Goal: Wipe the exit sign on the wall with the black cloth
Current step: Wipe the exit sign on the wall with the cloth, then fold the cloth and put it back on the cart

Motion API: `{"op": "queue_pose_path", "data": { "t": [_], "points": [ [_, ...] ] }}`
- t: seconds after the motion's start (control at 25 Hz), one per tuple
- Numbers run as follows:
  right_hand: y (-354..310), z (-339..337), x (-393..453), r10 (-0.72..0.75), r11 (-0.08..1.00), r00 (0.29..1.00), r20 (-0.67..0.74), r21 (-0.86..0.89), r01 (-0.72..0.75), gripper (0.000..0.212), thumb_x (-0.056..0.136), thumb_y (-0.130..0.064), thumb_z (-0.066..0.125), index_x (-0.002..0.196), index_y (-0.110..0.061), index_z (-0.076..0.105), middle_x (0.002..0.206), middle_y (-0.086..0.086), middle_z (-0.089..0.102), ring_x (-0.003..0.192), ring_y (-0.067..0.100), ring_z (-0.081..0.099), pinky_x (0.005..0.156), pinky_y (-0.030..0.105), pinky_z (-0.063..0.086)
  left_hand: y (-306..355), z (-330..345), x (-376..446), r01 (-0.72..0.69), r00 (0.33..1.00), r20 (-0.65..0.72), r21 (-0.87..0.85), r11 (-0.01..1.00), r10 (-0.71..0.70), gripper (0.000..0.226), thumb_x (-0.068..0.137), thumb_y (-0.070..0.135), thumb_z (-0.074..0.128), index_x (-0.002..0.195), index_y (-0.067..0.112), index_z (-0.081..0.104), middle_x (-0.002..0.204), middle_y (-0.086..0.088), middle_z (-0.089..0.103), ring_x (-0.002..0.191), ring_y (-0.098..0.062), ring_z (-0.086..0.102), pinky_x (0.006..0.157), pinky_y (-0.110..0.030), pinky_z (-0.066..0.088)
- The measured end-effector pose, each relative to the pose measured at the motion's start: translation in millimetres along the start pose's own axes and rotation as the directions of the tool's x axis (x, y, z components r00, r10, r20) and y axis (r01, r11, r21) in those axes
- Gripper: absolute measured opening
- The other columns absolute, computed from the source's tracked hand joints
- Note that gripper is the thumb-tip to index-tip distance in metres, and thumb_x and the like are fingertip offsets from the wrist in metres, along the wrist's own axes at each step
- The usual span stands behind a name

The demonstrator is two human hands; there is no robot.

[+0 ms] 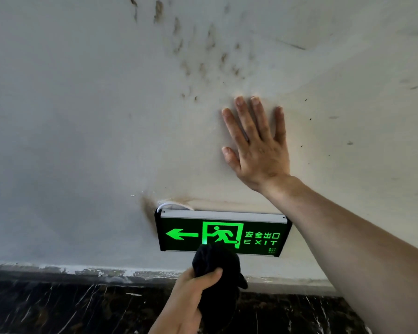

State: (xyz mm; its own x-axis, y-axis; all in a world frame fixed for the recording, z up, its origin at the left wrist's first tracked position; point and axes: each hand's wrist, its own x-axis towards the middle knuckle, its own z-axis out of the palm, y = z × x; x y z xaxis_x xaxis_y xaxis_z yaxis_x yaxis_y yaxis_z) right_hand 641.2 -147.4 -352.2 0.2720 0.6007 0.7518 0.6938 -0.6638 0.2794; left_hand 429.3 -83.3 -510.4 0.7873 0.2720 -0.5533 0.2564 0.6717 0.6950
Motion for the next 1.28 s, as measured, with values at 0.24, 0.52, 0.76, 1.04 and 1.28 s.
{"op": "queue_pose_path", "data": {
  "t": [0.24,0.52,0.76,1.04,1.28],
  "points": [
    [-26.3,-62.2,-33.4,0.098,0.904,0.975,0.202,0.392,-0.172,0.062,0.094,-0.047,0.033,0.149,-0.017,0.031,0.161,0.004,0.023,0.15,0.017,0.007,0.121,0.038,0.009,30.7,25.1,-45.6,-0.124,0.987,0.106,0.016,0.992,0.122,0.047,0.062,0.002,0.076,0.106,-0.01,0.069,0.098,-0.033,0.074,0.084,-0.043,0.075,0.066,-0.038,0.062],
    [-34.5,-112.2,-95.0,0.084,0.221,0.584,0.807,0.556,-0.801,0.039,0.088,-0.067,0.037,0.126,-0.061,0.044,0.133,-0.04,0.041,0.129,-0.014,0.034,0.101,0.014,0.028,45.8,43.4,-61.8,-0.186,0.976,0.115,0.015,0.982,0.183,0.028,0.06,-0.001,0.076,0.086,-0.01,0.077,0.091,-0.037,0.072,0.07,-0.042,0.075,0.053,-0.035,0.061],
    [-2.8,-163.8,-45.0,-0.085,-0.023,0.383,0.92,0.383,-0.923,0.025,0.09,-0.048,0.056,0.113,-0.054,0.063,0.124,-0.02,0.063,0.113,-0.009,0.056,0.103,0.024,0.042,89.0,81.2,-108.0,-0.254,0.958,0.192,0.227,0.94,0.213,0.037,0.069,0.005,0.08,0.105,0.003,0.075,0.099,-0.023,0.077,0.088,-0.028,0.076,0.071,-0.027,0.06],
    [54.7,-290.0,77.0,-0.113,-0.072,0.3,0.947,0.293,-0.953,0.025,0.081,-0.017,0.072,0.101,-0.032,0.075,0.101,0.0,0.076,0.093,0.012,0.071,0.078,0.025,0.056,222.5,158.3,-229.3,-0.232,0.954,0.277,0.439,0.868,0.115,0.06,0.066,0.009,0.079,0.124,0.005,0.063,0.109,-0.015,0.077,0.103,-0.026,0.073,0.087,-0.031,0.057],
    [102.1,-395.1,173.3,0.003,-0.279,0.355,0.935,0.342,-0.897,0.017,0.087,-0.004,0.065,0.093,-0.018,0.073,0.084,0.001,0.076,0.08,0.015,0.071,0.066,0.028,0.054,338.5,195.5,-344.0,-0.095,0.946,0.314,0.504,0.859,-0.08,0.068,0.065,0.015,0.087,0.128,0.003,0.063,0.126,-0.026,0.066,0.113,-0.036,0.067,0.096,-0.041,0.053]
  ]
}}
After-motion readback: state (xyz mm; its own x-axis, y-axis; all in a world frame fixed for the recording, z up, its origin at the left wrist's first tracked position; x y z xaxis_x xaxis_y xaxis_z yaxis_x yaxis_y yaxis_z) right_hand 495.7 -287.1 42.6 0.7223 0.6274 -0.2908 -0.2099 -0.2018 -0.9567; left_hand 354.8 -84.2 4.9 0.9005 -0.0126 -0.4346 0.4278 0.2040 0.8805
